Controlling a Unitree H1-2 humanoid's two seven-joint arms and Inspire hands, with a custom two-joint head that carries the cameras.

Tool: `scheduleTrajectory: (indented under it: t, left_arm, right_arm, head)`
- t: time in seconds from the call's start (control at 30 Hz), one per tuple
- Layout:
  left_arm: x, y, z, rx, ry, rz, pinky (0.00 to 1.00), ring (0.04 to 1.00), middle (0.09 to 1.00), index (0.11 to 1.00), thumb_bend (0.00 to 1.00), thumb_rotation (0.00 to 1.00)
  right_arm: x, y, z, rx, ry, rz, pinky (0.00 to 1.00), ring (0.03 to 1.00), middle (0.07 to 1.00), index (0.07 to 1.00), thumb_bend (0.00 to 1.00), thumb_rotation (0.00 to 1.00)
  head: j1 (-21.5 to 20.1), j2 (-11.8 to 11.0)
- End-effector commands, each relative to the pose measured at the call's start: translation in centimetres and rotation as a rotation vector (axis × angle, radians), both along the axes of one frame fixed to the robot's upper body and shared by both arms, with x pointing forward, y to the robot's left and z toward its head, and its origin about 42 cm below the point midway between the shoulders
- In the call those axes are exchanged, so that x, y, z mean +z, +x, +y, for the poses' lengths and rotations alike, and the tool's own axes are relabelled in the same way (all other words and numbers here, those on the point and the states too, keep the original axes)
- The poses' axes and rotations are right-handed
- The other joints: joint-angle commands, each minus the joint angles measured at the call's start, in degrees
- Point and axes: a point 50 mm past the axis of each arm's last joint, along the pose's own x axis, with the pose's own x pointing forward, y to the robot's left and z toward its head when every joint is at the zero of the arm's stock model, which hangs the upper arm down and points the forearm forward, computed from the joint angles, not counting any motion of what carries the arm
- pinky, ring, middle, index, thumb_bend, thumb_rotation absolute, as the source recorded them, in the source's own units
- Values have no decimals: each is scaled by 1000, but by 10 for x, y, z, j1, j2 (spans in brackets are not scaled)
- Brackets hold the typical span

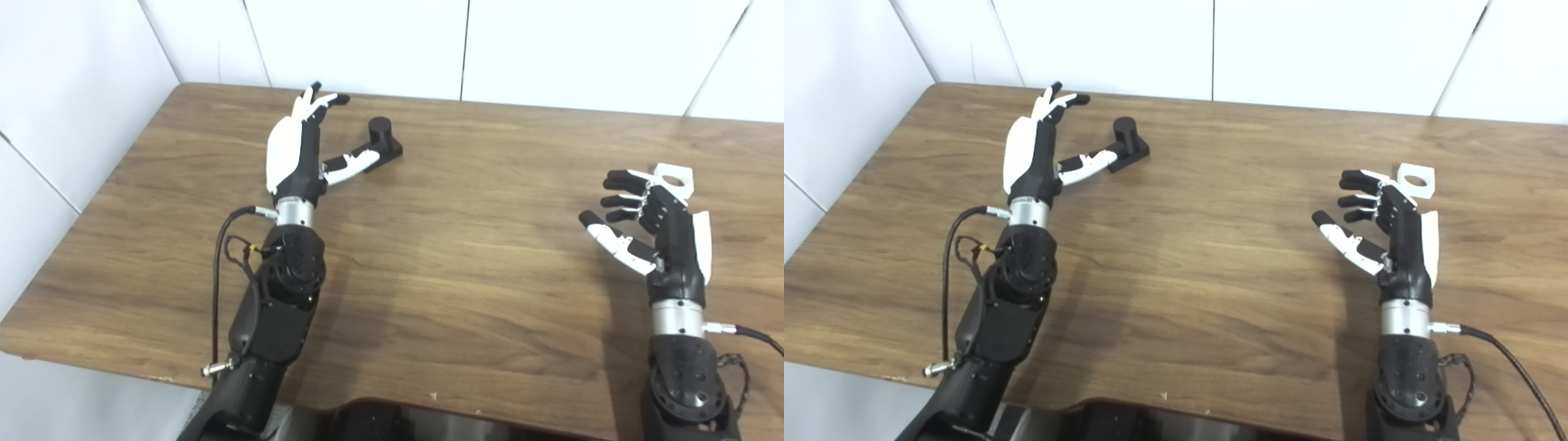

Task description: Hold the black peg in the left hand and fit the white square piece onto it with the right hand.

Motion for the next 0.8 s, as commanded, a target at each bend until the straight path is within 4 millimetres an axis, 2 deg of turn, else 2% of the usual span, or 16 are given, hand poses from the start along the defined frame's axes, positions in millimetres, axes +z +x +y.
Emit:
scheduleTrajectory:
  t: [0.0,0.23,0.4,0.77]
  left_arm:
    - [28,21,8,18,62,-89,993,1000,1000,779,862,392]
    - [30,44,12,35,145,-3,1000,1000,1000,804,933,424]
    - [24,58,12,39,230,104,1000,1000,1000,827,997,492]
    - [16,71,11,35,278,174,1000,1000,1000,776,1000,504]
  right_arm:
    - [7,5,-3,-2,-24,-57,492,588,669,668,547,135]
    - [6,4,-5,-7,-26,-60,493,591,670,661,543,166]
    - [7,4,-5,-13,-25,-60,497,592,668,652,546,173]
    - [8,5,-5,-17,-26,-68,500,597,670,648,546,171]
  head:
    - [-1,0]
    - [-9,-1]
    - [-10,-1]
    - [-12,0]
